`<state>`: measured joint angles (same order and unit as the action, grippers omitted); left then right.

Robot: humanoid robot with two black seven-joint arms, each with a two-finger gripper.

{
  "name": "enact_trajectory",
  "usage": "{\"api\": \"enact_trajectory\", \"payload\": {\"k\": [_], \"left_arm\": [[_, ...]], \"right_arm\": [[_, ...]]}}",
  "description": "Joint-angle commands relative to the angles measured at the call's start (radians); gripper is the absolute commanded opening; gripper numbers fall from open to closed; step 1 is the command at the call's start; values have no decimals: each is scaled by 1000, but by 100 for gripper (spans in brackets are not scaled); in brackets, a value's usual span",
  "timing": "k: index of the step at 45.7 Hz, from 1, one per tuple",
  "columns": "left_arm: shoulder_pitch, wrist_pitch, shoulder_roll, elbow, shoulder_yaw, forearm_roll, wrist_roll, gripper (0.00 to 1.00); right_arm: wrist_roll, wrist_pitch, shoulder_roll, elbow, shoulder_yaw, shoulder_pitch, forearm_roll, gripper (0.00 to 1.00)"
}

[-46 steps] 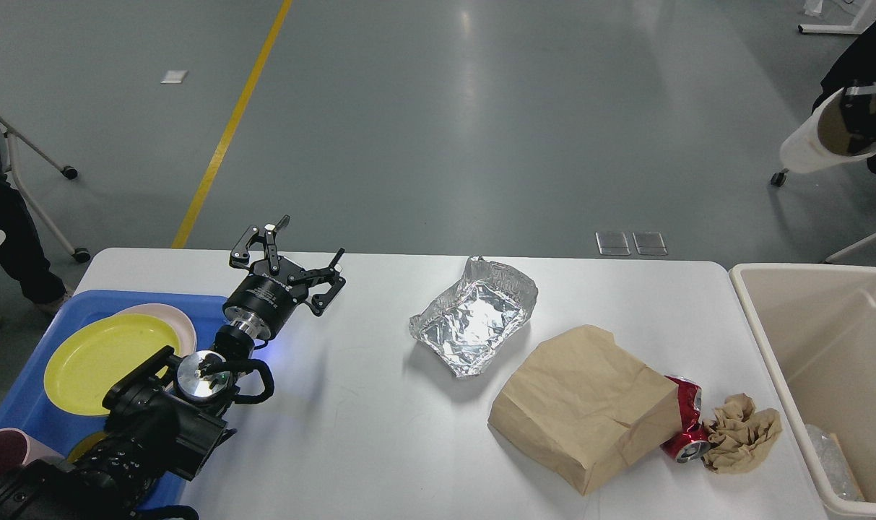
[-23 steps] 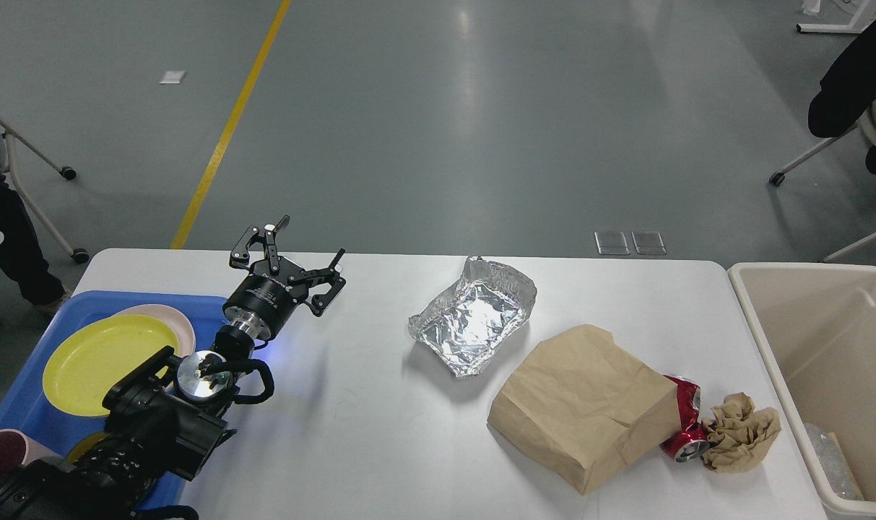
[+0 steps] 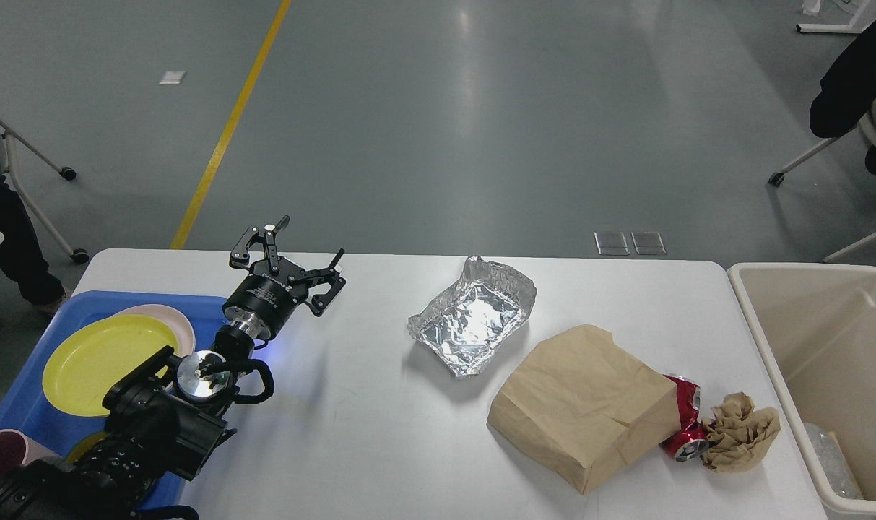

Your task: Tidy desktop

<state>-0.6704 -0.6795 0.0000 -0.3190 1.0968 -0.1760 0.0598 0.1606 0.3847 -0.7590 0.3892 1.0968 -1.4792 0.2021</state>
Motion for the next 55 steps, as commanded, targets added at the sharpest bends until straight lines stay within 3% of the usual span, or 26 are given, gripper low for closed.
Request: {"api": "enact_trajectory", "payload": {"k": [1, 11, 20, 39, 40, 42, 44, 55], "left_arm": [[0, 0, 0, 0, 0, 1, 0, 97], [0, 0, 0, 0, 0, 0, 0, 97], [0, 0, 0, 0, 0, 1, 0, 97], [0, 0, 0, 0, 0, 1, 0, 97], [0, 0, 0, 0, 0, 1, 0, 97], [0, 0, 0, 0, 0, 1, 0, 97], [0, 0, 0, 0, 0, 1, 0, 97], [0, 0, 0, 0, 0, 0, 0, 97]], "right_arm": [[-4, -101, 0, -4, -40, 117, -3, 0], [-6, -153, 29, -105, -227, 370, -6, 0], [-6, -162, 139, -217, -408, 596, -6, 0], [-6, -162, 233, -222, -445, 689, -6, 0], [-6, -162, 233, -223, -442, 689, -6, 6], [-6, -164, 233, -223, -442, 689, -6, 29], [-6, -164, 230, -225, -442, 688, -6, 39], [-6, -164, 233, -240, -442, 686, -6, 64]]}}
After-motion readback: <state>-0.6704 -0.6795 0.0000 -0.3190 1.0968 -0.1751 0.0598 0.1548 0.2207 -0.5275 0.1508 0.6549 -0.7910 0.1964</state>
